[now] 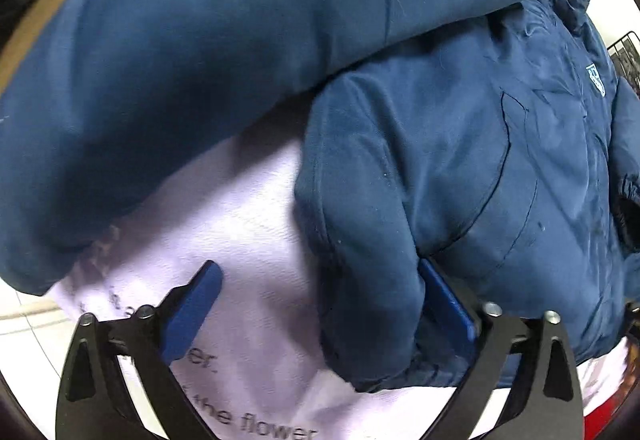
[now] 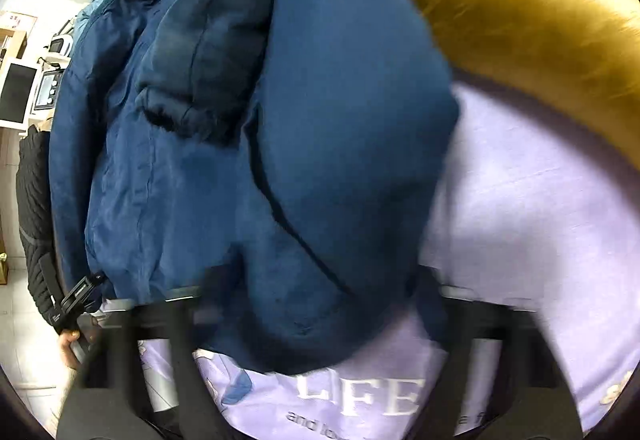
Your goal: Fold large clothes
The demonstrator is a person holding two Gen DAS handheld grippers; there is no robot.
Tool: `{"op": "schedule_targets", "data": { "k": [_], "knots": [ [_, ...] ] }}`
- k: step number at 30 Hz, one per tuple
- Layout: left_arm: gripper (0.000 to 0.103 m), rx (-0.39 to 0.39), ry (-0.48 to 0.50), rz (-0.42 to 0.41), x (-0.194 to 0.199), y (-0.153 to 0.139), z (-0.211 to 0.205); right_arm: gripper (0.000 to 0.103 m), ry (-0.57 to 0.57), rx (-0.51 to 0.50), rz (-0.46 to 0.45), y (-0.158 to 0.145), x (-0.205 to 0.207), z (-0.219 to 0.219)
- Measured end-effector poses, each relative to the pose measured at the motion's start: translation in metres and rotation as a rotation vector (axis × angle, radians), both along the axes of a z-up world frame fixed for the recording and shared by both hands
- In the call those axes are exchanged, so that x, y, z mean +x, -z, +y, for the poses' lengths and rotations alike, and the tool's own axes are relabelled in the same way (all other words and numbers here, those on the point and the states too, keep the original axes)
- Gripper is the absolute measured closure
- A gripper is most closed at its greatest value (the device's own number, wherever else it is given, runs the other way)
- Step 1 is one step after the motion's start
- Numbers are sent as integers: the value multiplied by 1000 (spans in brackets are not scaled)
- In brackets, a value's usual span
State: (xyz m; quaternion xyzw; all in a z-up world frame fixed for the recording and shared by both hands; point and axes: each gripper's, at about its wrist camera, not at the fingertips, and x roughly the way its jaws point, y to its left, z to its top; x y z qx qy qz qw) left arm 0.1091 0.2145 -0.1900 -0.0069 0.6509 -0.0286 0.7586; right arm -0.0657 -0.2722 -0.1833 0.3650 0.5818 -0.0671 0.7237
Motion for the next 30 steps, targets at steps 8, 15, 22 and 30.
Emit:
{"op": "schedule_targets", "data": {
  "k": [8, 15, 22, 30],
  "knots": [
    [84, -18, 111, -52, -14, -47, -24, 85, -79, 42, -144, -65, -4, 13],
    [87, -138, 109, -130, -21, -130, 9, 89, -136, 59, -196, -152, -30, 11],
    [86, -14, 151, -38, -50, -102, 15, 89, -320, -76, -27, -127, -52, 51],
    [50, 137, 175, -9, -33, -70, -25, 77, -434, -281, 132, -80, -23, 77]
  ]
}}
